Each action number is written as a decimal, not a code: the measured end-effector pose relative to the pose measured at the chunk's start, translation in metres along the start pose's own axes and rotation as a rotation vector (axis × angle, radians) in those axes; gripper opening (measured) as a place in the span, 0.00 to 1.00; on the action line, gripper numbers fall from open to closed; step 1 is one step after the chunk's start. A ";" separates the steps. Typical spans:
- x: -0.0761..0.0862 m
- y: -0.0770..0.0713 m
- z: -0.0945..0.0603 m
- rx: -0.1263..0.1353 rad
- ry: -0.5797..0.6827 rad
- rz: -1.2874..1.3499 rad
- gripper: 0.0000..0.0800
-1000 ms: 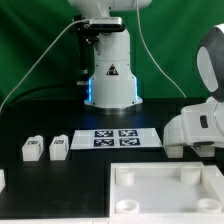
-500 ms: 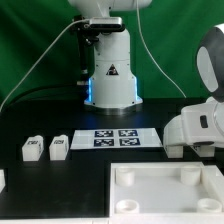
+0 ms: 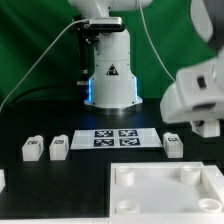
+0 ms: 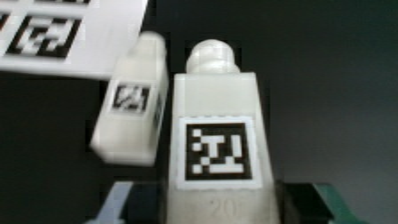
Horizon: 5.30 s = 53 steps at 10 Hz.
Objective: Assemble one leg
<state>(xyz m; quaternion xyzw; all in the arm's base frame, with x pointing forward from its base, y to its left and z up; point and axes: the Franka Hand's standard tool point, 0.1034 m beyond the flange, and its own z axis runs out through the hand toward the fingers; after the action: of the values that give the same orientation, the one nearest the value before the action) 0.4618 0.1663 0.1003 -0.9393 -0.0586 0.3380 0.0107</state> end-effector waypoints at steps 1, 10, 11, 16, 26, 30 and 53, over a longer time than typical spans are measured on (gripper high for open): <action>-0.007 0.008 -0.030 0.002 0.151 -0.007 0.36; 0.017 0.059 -0.118 -0.024 1.002 -0.051 0.37; 0.019 0.058 -0.129 -0.022 1.099 -0.054 0.37; 0.020 0.059 -0.118 -0.019 1.213 -0.057 0.37; 0.104 0.076 -0.107 -0.036 1.229 -0.074 0.37; 0.110 0.068 -0.092 -0.034 1.219 -0.086 0.37; 0.106 0.069 -0.096 -0.024 1.002 -0.088 0.81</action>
Offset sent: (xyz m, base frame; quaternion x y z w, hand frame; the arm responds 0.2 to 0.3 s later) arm 0.0000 0.0000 0.0000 0.0000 0.2667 0.0000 0.9638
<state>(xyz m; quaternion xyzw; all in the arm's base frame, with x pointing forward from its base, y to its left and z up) 0.6106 0.1121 0.1029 -0.9828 -0.0896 -0.1562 0.0411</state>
